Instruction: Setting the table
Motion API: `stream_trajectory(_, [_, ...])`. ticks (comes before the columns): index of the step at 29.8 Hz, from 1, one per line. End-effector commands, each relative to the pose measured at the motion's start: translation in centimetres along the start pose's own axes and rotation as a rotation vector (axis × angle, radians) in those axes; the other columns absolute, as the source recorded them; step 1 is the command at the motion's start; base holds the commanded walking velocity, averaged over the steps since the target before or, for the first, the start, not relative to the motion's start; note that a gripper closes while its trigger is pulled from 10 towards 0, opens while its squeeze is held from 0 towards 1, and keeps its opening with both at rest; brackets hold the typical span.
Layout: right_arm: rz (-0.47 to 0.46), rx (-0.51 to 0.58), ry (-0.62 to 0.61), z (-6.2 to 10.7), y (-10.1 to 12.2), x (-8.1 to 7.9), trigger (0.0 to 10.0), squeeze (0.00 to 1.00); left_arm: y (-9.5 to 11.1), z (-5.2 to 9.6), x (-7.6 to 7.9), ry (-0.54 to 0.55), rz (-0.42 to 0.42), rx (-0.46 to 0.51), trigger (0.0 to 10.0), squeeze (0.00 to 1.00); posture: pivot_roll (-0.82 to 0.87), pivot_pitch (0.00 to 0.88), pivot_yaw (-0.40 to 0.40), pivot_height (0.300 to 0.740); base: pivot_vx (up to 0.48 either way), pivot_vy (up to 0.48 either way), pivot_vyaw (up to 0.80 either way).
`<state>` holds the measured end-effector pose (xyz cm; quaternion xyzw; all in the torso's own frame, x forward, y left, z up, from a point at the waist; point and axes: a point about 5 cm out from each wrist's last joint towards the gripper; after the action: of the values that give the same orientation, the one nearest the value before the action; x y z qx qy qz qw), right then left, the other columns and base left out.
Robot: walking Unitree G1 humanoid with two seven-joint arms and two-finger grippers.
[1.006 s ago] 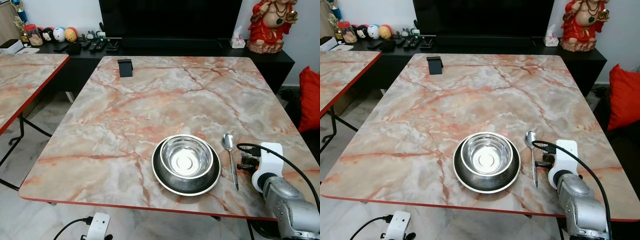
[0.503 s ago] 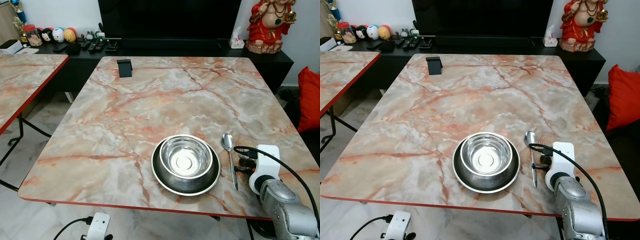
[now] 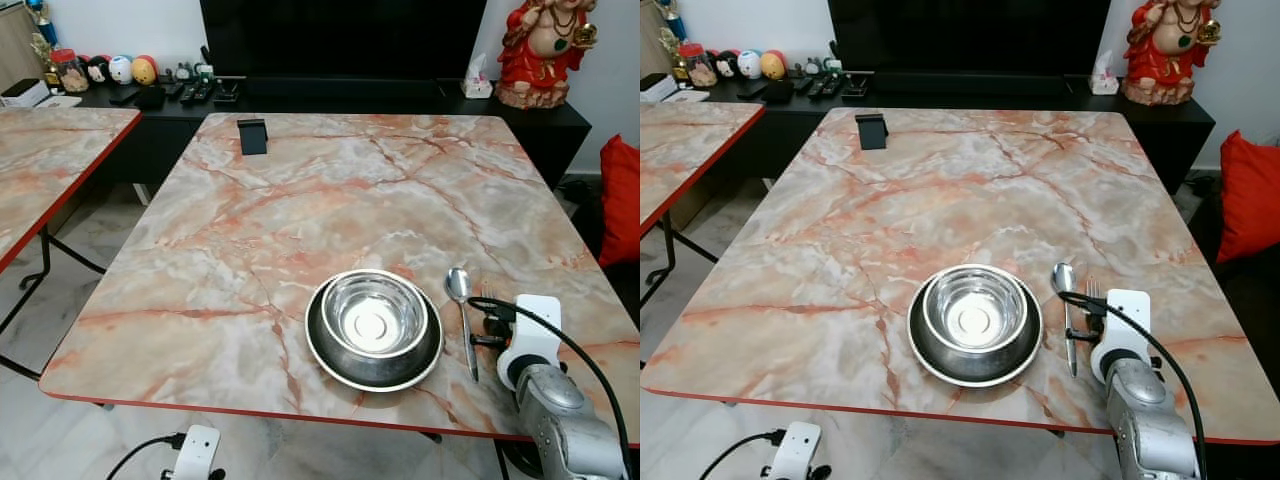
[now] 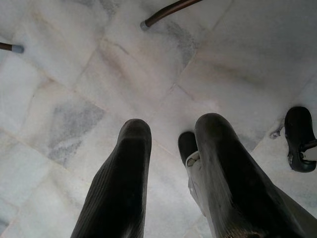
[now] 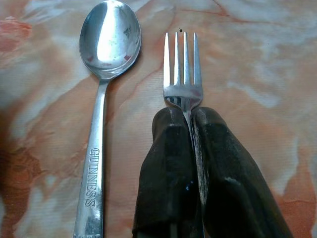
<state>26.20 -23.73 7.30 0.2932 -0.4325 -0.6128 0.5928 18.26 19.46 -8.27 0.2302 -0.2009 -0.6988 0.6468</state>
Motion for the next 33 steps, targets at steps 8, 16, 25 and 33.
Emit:
stream_trajectory(8, [-0.011, -0.094, -0.011, -0.2, -2.16, 0.11, 10.0, 0.0, -0.41, 0.1, -0.41, 0.007, -0.004, -0.018, 10.0, 0.0, -0.07, 0.0, 0.019, 0.731, 0.0, 0.0, 0.0])
stream_trajectory(16, [-0.015, -0.095, 0.002, -0.26, -2.4, -0.25, 10.0, 0.0, -0.23, 0.07, -0.5, 0.01, -0.009, -0.015, 10.0, 0.0, -0.07, 0.0, 0.025, 0.731, 0.0, 0.0, 0.0])
stream_trajectory(25, [-0.012, -0.088, 0.008, -0.35, -2.21, -0.3, 10.0, 0.39, -0.1, 0.06, -0.53, 0.008, -0.009, -0.012, 10.0, 0.0, -0.07, 0.0, 0.024, 0.731, 0.0, 0.0, 0.0])
stream_trajectory(33, [-0.003, -0.085, 0.006, -0.48, -2.05, -0.38, 10.0, 0.45, -0.08, 0.07, -0.63, 0.01, -0.009, -0.01, 10.0, 0.0, -0.07, 0.0, 0.024, 0.731, 0.0, 0.0, 0.0])
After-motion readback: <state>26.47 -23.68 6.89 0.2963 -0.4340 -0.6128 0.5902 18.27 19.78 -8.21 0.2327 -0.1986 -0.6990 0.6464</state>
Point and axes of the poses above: a point about 5 cm out from each wrist's last joint towards the gripper, its own z axis pointing back from the gripper into the wrist, its own y axis along the axis of the wrist's last joint, x = y × z, and after that the axes turned 6 degrees about z, right-handed
